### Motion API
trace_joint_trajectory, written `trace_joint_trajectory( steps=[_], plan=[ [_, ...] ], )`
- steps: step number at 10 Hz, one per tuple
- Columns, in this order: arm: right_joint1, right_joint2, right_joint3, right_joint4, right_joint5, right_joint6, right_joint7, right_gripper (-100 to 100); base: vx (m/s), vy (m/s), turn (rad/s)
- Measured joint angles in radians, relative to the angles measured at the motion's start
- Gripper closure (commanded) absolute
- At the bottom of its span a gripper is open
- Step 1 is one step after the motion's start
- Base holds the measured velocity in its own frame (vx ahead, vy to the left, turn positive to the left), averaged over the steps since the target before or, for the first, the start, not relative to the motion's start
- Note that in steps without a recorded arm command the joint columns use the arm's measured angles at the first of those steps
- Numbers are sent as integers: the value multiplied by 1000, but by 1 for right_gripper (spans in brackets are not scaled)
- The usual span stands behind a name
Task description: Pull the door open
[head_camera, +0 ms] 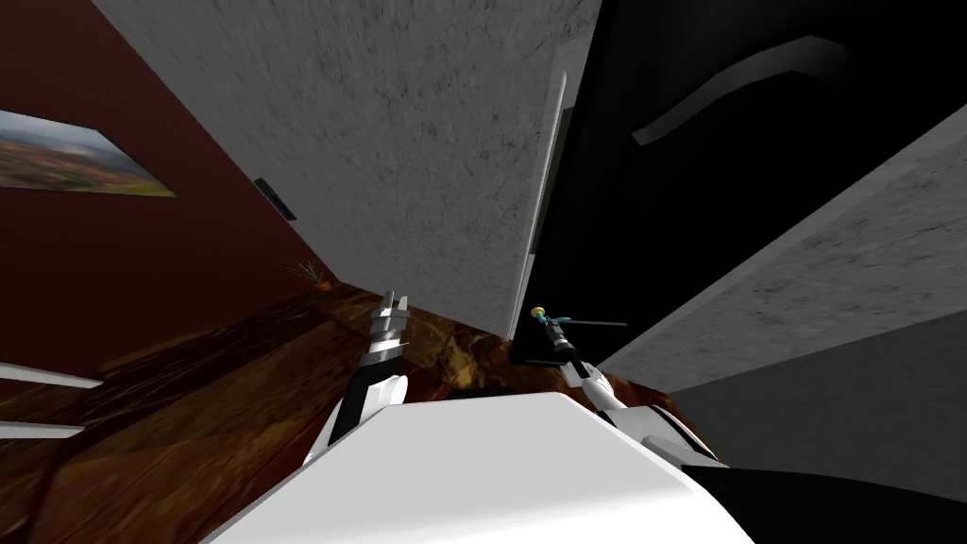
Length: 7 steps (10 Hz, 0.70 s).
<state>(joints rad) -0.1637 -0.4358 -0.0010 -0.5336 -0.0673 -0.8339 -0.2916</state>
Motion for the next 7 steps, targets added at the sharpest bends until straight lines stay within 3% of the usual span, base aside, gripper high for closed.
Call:
trace_joint_trajectory(
  steps=[4, 7],
  plan=[
    [33, -37, 52, -25, 28, -49, -60, 100, -250, -80, 92],
    [46, -54, 77, -6, 41, -90, -88, 100, -161, -55, 77]
  ],
)
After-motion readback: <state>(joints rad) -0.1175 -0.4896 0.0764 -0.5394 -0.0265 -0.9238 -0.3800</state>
